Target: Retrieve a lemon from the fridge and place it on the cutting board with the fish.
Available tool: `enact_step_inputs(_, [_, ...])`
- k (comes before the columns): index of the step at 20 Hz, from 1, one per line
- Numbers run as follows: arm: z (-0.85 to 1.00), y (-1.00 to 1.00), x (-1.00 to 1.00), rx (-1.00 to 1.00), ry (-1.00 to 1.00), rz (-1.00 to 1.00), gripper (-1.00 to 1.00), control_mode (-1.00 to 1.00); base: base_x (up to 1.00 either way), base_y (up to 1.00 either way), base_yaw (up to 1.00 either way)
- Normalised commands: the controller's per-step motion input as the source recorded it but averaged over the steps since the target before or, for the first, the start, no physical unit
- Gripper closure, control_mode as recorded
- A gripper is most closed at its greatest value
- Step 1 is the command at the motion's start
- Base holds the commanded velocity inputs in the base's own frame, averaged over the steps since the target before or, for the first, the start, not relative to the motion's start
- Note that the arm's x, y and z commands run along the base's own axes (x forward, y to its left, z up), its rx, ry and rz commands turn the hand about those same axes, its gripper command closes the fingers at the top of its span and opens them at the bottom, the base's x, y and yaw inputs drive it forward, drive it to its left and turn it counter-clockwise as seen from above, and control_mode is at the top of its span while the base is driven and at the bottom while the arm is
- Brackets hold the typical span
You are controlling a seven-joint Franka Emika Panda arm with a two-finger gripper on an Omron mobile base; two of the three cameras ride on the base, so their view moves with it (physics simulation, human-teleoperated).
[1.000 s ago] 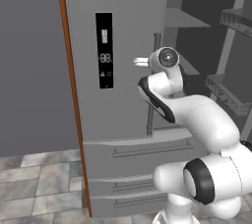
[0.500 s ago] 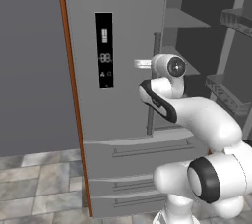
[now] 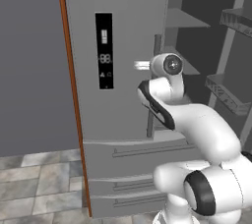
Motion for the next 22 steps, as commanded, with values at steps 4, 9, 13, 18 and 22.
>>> enact_step_inputs(4, [0.08, 0.51, -0.90, 0.00, 0.03, -0.20, 1.00, -1.00, 0.00, 0.00, 0.00])
enact_step_inputs(9, [0.00, 0.75, -0.94, 0.00, 0.22, -0.25, 1.00, -1.00, 0.00, 0.00, 0.00])
enact_step_inputs(13, [0.00, 0.91, -0.96, 0.00, 0.26, -0.30, 1.00, -1.00, 0.00, 0.00, 0.00])
enact_step_inputs(18, [-0.04, 0.97, -0.91, -0.03, 0.28, -0.31, 1.00, -1.00, 0.00, 0.00, 0.00])
enact_step_inputs(22, [-0.09, 0.87, -0.64, -0.07, 0.18, -0.26, 1.00, -1.00, 0.00, 0.00, 0.00])
